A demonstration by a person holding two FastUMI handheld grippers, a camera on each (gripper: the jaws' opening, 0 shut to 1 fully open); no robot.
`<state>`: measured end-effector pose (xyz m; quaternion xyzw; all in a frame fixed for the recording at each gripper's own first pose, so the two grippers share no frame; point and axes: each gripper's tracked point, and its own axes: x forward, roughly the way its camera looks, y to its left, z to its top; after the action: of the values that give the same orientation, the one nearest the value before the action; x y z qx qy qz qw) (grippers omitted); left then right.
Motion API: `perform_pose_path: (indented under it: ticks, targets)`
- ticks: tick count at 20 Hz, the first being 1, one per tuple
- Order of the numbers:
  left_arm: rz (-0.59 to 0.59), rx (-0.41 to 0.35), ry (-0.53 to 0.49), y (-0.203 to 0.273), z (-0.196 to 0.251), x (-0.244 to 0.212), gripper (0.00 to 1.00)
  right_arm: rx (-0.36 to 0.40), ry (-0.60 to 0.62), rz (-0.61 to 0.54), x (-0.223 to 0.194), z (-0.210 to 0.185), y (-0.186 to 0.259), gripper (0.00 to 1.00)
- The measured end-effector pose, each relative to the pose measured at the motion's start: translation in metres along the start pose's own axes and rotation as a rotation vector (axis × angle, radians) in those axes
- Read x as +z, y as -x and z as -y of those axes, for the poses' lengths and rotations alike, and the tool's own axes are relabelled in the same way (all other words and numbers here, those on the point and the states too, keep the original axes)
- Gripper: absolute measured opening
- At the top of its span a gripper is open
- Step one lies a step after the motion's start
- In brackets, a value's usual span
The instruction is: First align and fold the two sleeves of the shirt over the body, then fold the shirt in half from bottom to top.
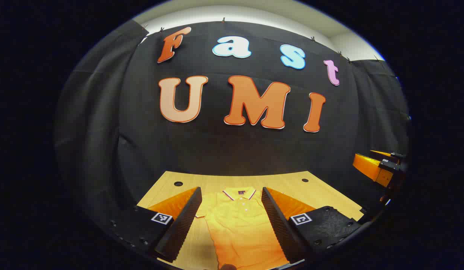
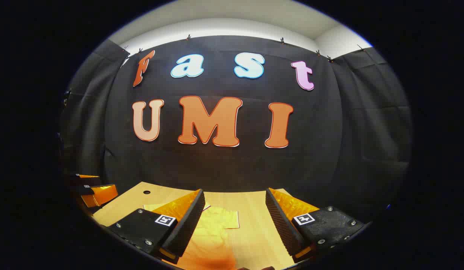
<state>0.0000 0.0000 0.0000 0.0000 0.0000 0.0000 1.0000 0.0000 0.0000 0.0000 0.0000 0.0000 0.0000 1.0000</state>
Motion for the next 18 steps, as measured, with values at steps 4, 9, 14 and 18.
perform_pose_path:
  ticks: [4, 9, 14, 18]
  targets:
    - [0.052, -0.001, -0.007, -0.002, -0.010, 0.006, 0.98, -0.006, 0.067, -0.008, -0.001, -0.012, -0.009, 0.98]
    - [0.091, 0.052, -0.116, -0.013, -0.009, 0.003, 0.98, 0.081, 0.060, -0.023, -0.016, -0.031, -0.028, 0.98]
    - [0.122, 0.046, -0.096, -0.024, 0.018, 0.011, 0.98, 0.139, 0.078, 0.006, -0.013, -0.031, -0.059, 0.99]
    - [0.137, 0.084, -0.102, -0.031, 0.021, 0.021, 0.98, 0.176, 0.064, -0.027, -0.029, -0.027, -0.081, 0.99]
